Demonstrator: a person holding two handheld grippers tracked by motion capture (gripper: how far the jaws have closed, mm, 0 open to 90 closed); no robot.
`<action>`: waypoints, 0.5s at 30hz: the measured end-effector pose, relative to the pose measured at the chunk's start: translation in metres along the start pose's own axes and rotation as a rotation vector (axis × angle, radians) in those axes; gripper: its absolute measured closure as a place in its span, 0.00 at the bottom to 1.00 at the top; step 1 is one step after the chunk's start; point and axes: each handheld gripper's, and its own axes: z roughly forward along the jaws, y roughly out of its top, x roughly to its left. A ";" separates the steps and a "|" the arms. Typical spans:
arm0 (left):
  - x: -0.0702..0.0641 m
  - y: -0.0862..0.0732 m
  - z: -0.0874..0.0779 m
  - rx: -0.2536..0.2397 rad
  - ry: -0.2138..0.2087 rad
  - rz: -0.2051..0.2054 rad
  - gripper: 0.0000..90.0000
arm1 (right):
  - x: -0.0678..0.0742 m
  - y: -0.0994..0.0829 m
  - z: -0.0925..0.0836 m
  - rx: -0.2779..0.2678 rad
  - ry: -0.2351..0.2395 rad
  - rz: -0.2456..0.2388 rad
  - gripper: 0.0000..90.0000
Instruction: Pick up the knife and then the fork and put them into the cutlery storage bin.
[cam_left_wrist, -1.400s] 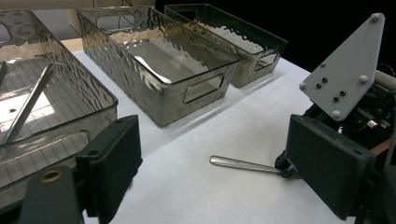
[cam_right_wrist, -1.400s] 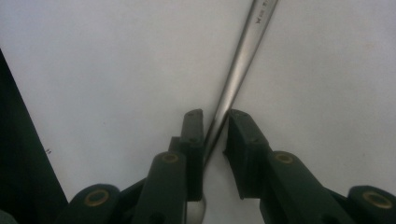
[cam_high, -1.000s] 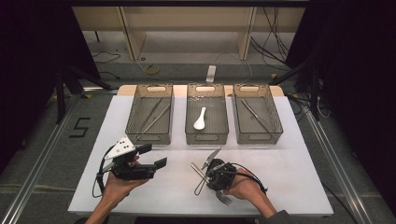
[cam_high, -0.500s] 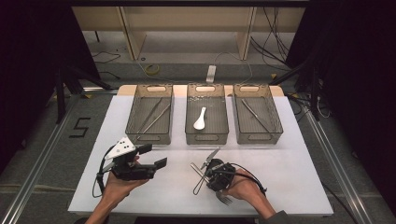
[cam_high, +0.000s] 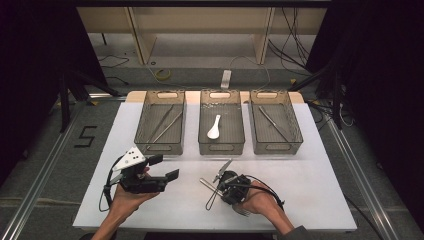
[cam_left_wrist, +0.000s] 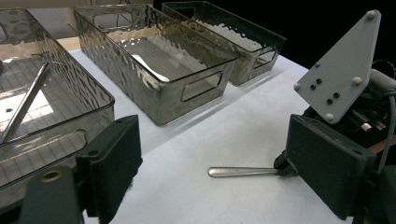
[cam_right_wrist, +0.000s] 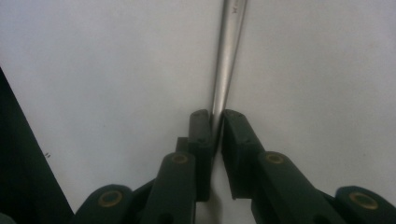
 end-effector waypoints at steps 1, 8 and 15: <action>0.000 0.000 0.000 0.000 0.000 0.000 0.20 | 0.000 0.000 0.000 0.003 0.001 -0.005 0.93; 0.000 0.000 0.000 -0.001 -0.001 0.000 0.20 | 0.001 0.000 0.000 -0.004 -0.008 -0.025 0.94; 0.000 0.000 0.000 0.000 -0.001 -0.001 0.20 | 0.000 0.000 -0.001 -0.008 0.004 -0.037 0.95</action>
